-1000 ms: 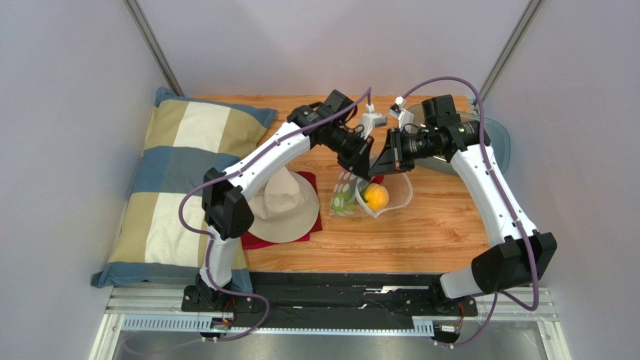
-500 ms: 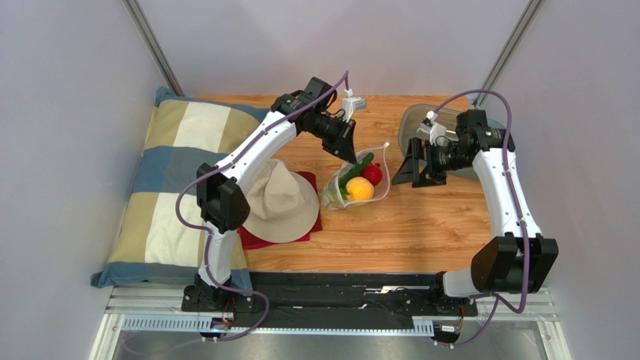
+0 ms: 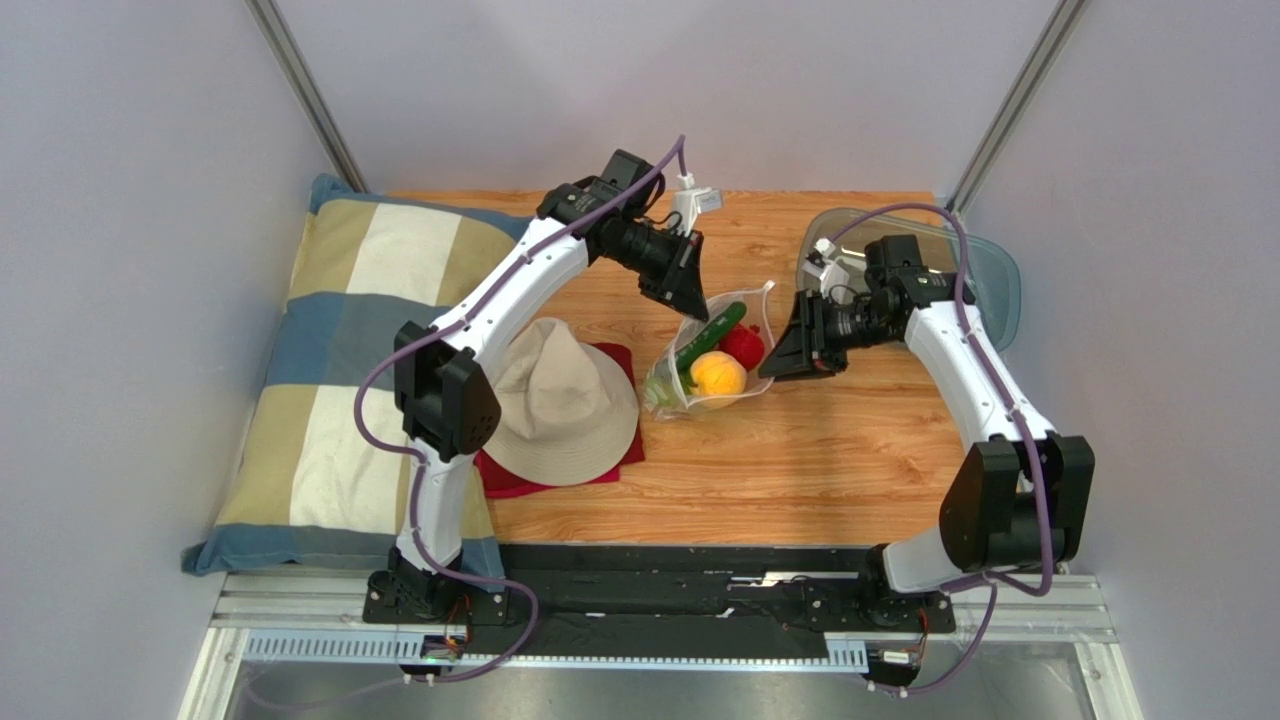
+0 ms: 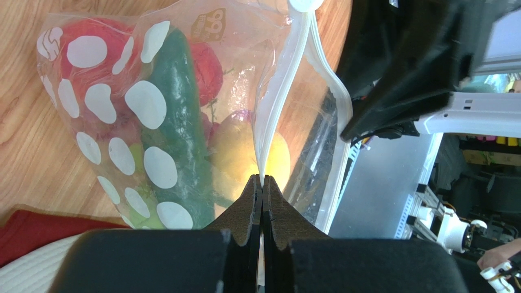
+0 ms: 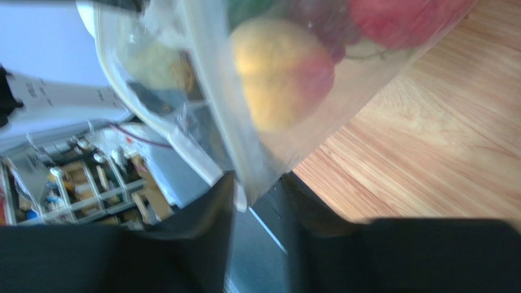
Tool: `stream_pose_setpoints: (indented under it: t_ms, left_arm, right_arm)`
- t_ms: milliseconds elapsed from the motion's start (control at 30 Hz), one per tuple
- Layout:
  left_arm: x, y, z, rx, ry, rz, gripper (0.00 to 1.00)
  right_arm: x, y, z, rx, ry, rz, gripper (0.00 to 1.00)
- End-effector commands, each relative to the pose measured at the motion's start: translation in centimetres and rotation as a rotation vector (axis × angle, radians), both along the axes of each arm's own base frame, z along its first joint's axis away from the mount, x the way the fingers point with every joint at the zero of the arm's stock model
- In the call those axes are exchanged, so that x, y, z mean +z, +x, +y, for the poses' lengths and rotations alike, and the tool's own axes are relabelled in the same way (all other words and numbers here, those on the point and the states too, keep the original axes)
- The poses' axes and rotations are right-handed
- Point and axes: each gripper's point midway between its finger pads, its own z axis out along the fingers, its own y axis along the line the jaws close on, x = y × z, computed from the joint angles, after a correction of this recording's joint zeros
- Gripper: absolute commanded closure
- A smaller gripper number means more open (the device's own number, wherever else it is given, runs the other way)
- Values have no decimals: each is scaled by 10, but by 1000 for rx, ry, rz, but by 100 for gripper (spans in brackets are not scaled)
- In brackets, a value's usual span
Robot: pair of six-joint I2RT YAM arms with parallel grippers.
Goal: Place the food in the zip-top bag and seal the zipper
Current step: Adjust the zipper food storage bag at the center of the board.
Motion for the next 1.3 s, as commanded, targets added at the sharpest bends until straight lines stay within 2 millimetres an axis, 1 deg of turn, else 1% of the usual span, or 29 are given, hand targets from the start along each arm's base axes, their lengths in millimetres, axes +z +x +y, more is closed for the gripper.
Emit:
stream_pose_setpoints:
  t_ms: [0,33,67,167,200,233,267,300,333,367,400,433,500,567,633,733,767,800,833,900,933,967,1033,1133,1267]
  left_arm:
    - [21,-5,-4,-32,-49,-42,100]
    - [22,-9,-6,-43,-48,-49,100]
    - [22,-12,-6,-56,-44,-63,100]
    - [25,-19,-9,-78,-49,-69,100]
    - [27,-20,-9,-80,-51,-72,100]
    - [28,-20,-8,-81,-50,-71,100]
    - [36,-20,-10,-89,-60,-98,100]
    - [39,-19,-11,-91,-59,-115,100]
    - [37,-18,-11,-91,-42,-119,100]
    - [45,-17,-14,-109,-51,-165,100]
    - [44,-18,-15,-120,-46,-175,100]
    - [37,-20,-16,-137,-32,-157,100]
    - [31,-24,-18,-170,-29,-159,100]
    - [21,-30,-20,-204,-34,-120,100]
    - [12,-30,-21,-207,-22,-90,100]
    - [6,-29,-21,-207,-9,-79,100]
    - [7,-29,-21,-207,-10,-80,100]
    - [8,-30,-21,-212,-14,-87,100]
    - [9,-31,-22,-219,-19,-85,100]
    - [16,-32,-24,-227,-30,-103,100]
    - [16,-33,-23,-231,-25,-110,100]
    - [21,-34,-25,-241,-29,-134,100]
    - [22,-34,-25,-242,-26,-135,100]
    - [23,-36,-28,-255,-44,-123,100]
    - [19,-39,-28,-280,-48,-110,100]
  right_arm:
    - [9,19,12,-32,69,-27,85]
    - [11,20,14,-37,77,-32,95]
    - [13,21,15,-43,81,-31,100]
    - [21,18,17,-49,101,-58,100]
    - [35,13,19,-66,129,-69,100]
    - [40,7,23,-63,165,-62,100]
    - [55,7,28,-55,195,-123,100]
    - [67,1,34,-69,229,-111,100]
    - [83,-12,44,-39,248,-158,100]
    - [87,-14,50,-30,259,-192,100]
    - [88,-18,55,-18,259,-203,100]
    - [86,-21,60,-1,243,-236,100]
    - [68,-20,59,-4,206,-216,100]
    - [49,-15,58,2,172,-200,100]
    - [39,-11,55,3,144,-209,100]
    - [32,-7,53,-6,124,-245,100]
    - [39,-3,54,-20,144,-280,100]
    - [37,-3,55,-28,155,-279,100]
    - [43,1,59,-30,172,-314,100]
    - [47,3,64,-36,187,-324,100]
    - [53,7,68,-41,189,-352,100]
    - [56,10,70,-48,192,-359,100]
    - [64,16,74,-65,207,-369,100]
    - [66,24,77,-94,206,-392,100]
    - [51,29,76,-111,173,-378,100]
